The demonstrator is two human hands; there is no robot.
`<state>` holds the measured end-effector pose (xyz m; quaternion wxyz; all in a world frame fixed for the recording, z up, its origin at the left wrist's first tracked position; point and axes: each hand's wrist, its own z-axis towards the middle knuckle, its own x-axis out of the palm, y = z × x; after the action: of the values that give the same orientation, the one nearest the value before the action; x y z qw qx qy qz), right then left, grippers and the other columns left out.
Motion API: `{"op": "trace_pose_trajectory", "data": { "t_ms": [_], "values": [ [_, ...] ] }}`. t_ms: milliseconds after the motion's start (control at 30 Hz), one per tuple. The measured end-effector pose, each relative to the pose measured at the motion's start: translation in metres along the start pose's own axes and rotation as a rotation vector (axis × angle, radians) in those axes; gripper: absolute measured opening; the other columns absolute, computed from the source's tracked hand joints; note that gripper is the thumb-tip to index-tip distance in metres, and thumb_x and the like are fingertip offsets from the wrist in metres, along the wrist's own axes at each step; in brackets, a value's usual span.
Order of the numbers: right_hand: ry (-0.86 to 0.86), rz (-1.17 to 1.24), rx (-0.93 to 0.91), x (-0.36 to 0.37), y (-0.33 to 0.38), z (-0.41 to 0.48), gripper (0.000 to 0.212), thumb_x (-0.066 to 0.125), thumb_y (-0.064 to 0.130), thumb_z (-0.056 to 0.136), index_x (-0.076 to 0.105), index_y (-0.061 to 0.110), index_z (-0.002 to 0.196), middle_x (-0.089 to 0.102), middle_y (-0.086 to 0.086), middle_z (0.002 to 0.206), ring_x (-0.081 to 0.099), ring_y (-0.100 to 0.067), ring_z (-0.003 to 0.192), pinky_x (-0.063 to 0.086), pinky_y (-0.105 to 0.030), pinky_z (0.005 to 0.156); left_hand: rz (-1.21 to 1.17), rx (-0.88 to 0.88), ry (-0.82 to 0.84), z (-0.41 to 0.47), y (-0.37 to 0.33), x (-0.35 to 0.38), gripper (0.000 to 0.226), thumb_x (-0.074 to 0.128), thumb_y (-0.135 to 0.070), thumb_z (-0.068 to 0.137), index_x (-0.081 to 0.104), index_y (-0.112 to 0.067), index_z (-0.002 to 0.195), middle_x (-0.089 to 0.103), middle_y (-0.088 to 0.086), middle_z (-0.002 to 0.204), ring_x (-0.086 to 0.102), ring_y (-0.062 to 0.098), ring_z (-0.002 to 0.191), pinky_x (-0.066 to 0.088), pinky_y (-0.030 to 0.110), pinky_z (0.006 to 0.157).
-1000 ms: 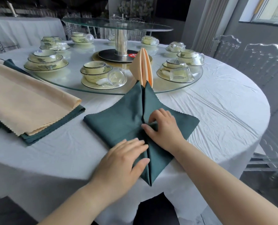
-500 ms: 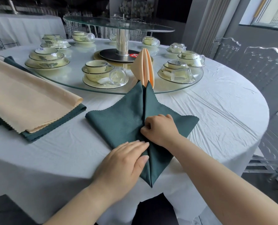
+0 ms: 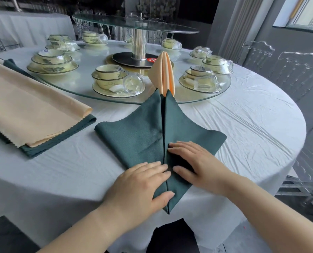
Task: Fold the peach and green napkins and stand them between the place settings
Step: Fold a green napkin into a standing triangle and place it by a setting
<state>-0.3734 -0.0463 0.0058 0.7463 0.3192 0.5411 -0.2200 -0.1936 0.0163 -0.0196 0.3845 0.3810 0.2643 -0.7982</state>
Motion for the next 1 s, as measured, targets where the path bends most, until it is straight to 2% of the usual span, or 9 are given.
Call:
{"op": "trace_pose_trajectory", "data": {
  "t_ms": [167,333,433,533,600,700,767,900,1000],
  "values": [
    [0.037,-0.155,0.103,-0.012,-0.04,0.017,0.08,0.009,0.058,0.074,0.045,0.017,0.133,0.039,0.002,0.143,0.03,-0.014,0.136,0.011,-0.024,0.112,-0.012,-0.024,0.071,0.0,-0.002,-0.003,0.045,0.043,-0.048,0.072,0.075,-0.019,0.086,0.072,-0.007,0.095,0.068,0.007,0.089,0.036,0.022,0.089],
    [-0.09,-0.258,0.409,-0.03,-0.077,0.02,0.041,0.04,0.031,0.095,0.046,0.012,0.131,0.042,-0.005,0.141,0.033,-0.019,0.133,0.014,-0.026,0.109,-0.042,-0.011,0.133,-0.001,0.001,-0.007,0.063,0.014,-0.045,0.098,0.073,-0.023,0.093,0.07,-0.01,0.102,0.065,0.005,0.096,0.034,0.021,0.092],
    [-0.187,-0.317,0.498,-0.039,-0.079,0.012,0.039,0.046,0.019,0.093,0.045,0.01,0.131,0.045,-0.005,0.139,0.034,-0.021,0.131,0.017,-0.026,0.107,-0.036,0.036,0.22,-0.003,0.009,-0.012,0.06,0.008,-0.039,0.1,0.065,-0.023,0.109,0.066,-0.009,0.113,0.056,0.003,0.109,0.031,0.018,0.095],
    [-0.259,-0.138,0.416,-0.05,-0.065,-0.005,0.04,0.056,0.013,0.087,0.05,0.011,0.127,0.051,-0.004,0.133,0.044,-0.021,0.124,0.027,-0.021,0.098,-0.022,0.128,0.207,-0.006,0.02,-0.017,0.042,0.033,-0.036,0.09,0.047,-0.021,0.126,0.055,-0.012,0.126,0.027,0.0,0.131,0.023,0.015,0.101],
    [-0.13,-0.054,0.266,-0.054,-0.053,-0.02,0.045,0.064,0.012,0.082,0.053,0.013,0.125,0.053,0.0,0.13,0.047,-0.015,0.122,0.026,-0.014,0.097,-0.063,0.142,0.26,-0.005,0.027,-0.021,0.06,0.041,-0.035,0.071,0.04,-0.022,0.129,0.05,-0.013,0.129,0.013,-0.007,0.135,0.021,0.014,0.102],
    [0.013,-0.306,0.039,-0.05,-0.043,-0.034,0.048,0.053,0.032,0.073,0.061,0.015,0.116,0.062,0.002,0.119,0.059,-0.015,0.111,0.039,-0.02,0.096,-0.088,0.125,0.352,0.001,0.03,-0.027,0.064,0.036,-0.031,0.069,0.042,-0.021,0.132,0.054,-0.007,0.13,0.027,0.003,0.128,0.014,0.012,0.103],
    [-0.001,-0.437,-0.029,-0.048,-0.04,-0.033,0.049,0.043,0.04,0.07,0.067,0.015,0.106,0.069,0.003,0.106,0.066,-0.017,0.097,0.039,-0.021,0.091,-0.133,0.131,0.336,0.006,0.031,-0.024,0.067,0.029,-0.035,0.074,0.036,-0.021,0.139,0.043,-0.008,0.139,0.018,0.001,0.13,0.003,0.006,0.105],
    [-0.058,-0.428,-0.081,-0.039,-0.034,-0.019,0.041,0.041,0.031,0.072,0.072,0.016,0.094,0.072,0.003,0.095,0.069,-0.014,0.085,0.044,-0.027,0.088,-0.075,0.155,0.324,0.01,0.033,-0.023,0.059,0.039,-0.03,0.066,0.055,-0.024,0.122,0.062,-0.007,0.12,0.039,0.006,0.118,0.018,0.018,0.103],
    [-0.076,-0.397,-0.079,-0.03,-0.031,-0.017,0.038,0.04,0.021,0.072,0.072,0.014,0.092,0.072,0.001,0.094,0.07,-0.015,0.081,0.048,-0.027,0.085,-0.07,0.18,0.282,0.01,0.038,-0.027,0.066,0.038,-0.029,0.059,0.056,-0.023,0.122,0.064,-0.006,0.117,0.038,0.008,0.119,0.015,0.014,0.102]
  ]
}}
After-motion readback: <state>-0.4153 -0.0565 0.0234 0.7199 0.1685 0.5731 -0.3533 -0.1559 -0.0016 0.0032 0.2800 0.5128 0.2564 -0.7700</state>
